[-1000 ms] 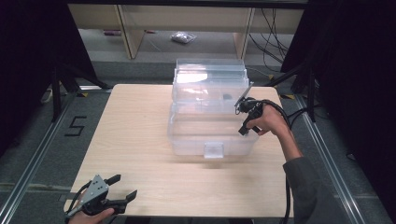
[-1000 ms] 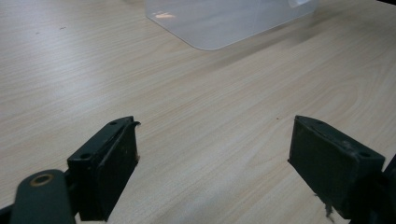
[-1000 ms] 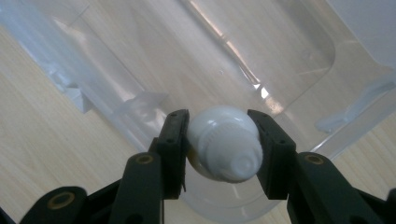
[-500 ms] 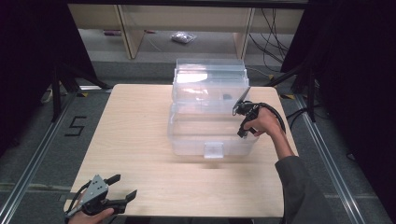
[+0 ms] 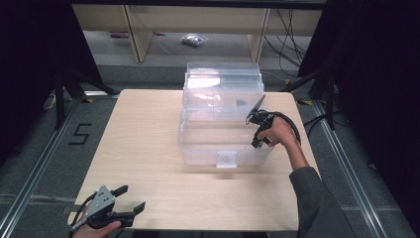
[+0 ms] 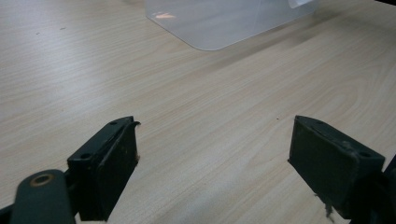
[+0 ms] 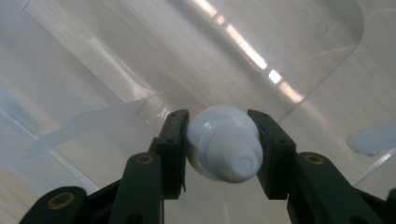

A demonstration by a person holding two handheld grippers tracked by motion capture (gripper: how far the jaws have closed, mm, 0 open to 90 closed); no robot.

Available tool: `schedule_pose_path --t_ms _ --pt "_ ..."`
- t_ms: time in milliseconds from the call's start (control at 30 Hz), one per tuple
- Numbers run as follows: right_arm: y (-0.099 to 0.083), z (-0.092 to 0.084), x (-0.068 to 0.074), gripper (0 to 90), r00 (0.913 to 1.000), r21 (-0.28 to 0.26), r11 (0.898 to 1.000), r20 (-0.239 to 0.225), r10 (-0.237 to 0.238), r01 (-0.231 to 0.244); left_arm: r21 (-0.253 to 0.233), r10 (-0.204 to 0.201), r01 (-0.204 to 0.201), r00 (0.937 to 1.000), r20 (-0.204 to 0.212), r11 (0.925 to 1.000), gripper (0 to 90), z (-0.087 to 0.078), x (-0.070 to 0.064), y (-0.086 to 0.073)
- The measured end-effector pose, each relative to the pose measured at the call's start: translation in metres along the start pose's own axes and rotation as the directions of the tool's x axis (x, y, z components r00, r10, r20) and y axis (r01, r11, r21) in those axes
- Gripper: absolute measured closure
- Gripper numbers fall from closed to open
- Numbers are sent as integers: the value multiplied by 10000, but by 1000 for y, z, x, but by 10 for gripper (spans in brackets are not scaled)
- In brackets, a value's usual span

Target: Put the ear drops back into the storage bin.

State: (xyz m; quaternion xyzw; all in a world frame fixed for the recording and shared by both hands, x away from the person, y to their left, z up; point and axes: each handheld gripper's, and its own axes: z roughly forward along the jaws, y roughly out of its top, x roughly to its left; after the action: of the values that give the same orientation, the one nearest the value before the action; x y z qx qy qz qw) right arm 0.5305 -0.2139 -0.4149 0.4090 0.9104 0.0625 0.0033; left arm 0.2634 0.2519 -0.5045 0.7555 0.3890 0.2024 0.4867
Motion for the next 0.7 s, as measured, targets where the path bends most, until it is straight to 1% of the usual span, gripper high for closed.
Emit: schedule_pose_path --t_ms 33,100,133,167,233,267,300,367,400,433,467,533,567,600,633,667,700 --pt "0 1 -1 604 10000 -4 10000 3 -28 28 -30 -1 0 10000 -5 10000 147 0 0 0" --pt "1 2 -1 604 10000 1 10000 71 66 -66 8 20 -20 10000 -4 10000 147 0 0 0" --pt "2 2 -3 603 9999 4 9999 60 -144 144 82 24 -23 10000 -42 10000 147 -1 0 0" --pt "2 2 -3 603 9999 4 9999 60 -144 144 82 24 -23 10000 -42 10000 148 -1 0 0" --pt "2 3 -1 604 10000 66 10000 34 70 -70 92 21 -21 10000 -27 10000 148 -1 0 0" --pt "2 4 -1 603 10000 92 9999 -1 77 -77 34 17 -17 10000 11 10000 147 0 0 0" --pt "3 5 0 603 10000 110 9999 61 69 -70 81 21 -20 10000 -15 10000 147 -1 0 0" --pt "5 6 1 603 9996 141 9995 0 266 -266 28 23 -23 10000 -4 10000 147 -1 0 0" --pt "5 6 1 603 9996 141 9995 0 266 -266 28 23 -23 10000 -4 10000 148 -1 0 0" --pt "6 6 0 603 10000 70 10000 80 -50 49 27 17 -17 10000 15 10000 148 0 0 0" --pt "6 7 2 603 9999 145 9998 -7 155 -155 49 12 -12 10000 -1 10000 147 0 0 0" --pt "7 8 2 603 9999 101 9999 39 125 -125 26 6 -6 10000 2 10000 147 0 0 0" --pt "7 8 3 603 9998 182 9997 -1 184 -184 -76 -70 70 10000 31 9999 148 0 -1 0" --pt "7 8 3 603 9998 182 9997 -1 184 -184 -66 -72 73 10000 27 10000 148 0 -1 0" --pt "8 9 2 603 10000 141 9999 12 55 -55 108 58 -57 10000 -21 9999 148 -1 0 0" --pt "7 10 1 603 9999 132 9999 90 -56 55 78 28 -27 10000 -24 10000 147 -1 0 0" --pt "7 10 2 603 10000 199 9998 85 10 -12 -79 -81 81 10000 24 9999 147 0 -1 0"
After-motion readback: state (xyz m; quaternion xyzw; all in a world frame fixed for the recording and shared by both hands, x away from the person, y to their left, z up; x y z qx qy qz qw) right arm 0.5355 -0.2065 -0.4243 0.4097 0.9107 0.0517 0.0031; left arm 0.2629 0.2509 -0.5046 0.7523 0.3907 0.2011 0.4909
